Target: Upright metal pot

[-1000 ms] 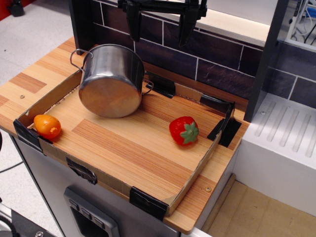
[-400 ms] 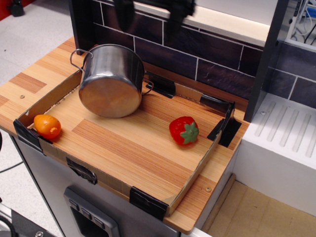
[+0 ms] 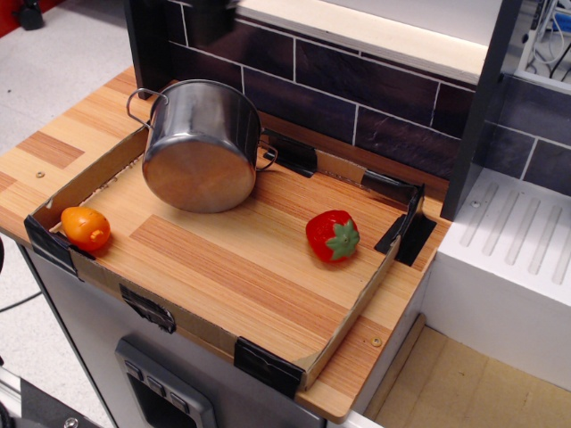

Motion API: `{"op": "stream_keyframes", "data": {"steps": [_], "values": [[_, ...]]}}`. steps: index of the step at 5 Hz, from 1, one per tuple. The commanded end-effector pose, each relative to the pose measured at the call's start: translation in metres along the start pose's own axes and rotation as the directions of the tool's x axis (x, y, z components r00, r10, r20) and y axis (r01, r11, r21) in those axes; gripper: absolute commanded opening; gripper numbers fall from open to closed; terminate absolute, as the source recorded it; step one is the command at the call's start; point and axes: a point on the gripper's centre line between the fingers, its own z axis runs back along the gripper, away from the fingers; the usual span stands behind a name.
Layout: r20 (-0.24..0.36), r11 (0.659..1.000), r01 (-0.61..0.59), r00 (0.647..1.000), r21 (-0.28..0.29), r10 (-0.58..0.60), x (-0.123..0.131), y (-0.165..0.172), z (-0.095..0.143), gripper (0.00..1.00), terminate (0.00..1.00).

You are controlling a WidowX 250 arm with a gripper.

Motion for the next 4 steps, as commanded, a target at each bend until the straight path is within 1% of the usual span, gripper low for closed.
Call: {"op": "stream_keyframes", "data": {"steps": [1,2,3,4], "values": [[-0.071,0.914,0.396,0.918,0.091,-0.391,0.007,0.042,-0.013,1.0,0.0],[-0.108,0.836,0.543,0.839,0.08,-0.534,-0.001,0.042,-0.026,1.0,0.0],[-0.124,0.774,0.623,0.782,0.115,-0.611,-0.015,0.042,-0.038,1.0,0.0],[-0.122,0.742,0.651,0.759,0.159,-0.64,-0.026,0.038,-0.052,1.0,0.0]]}}
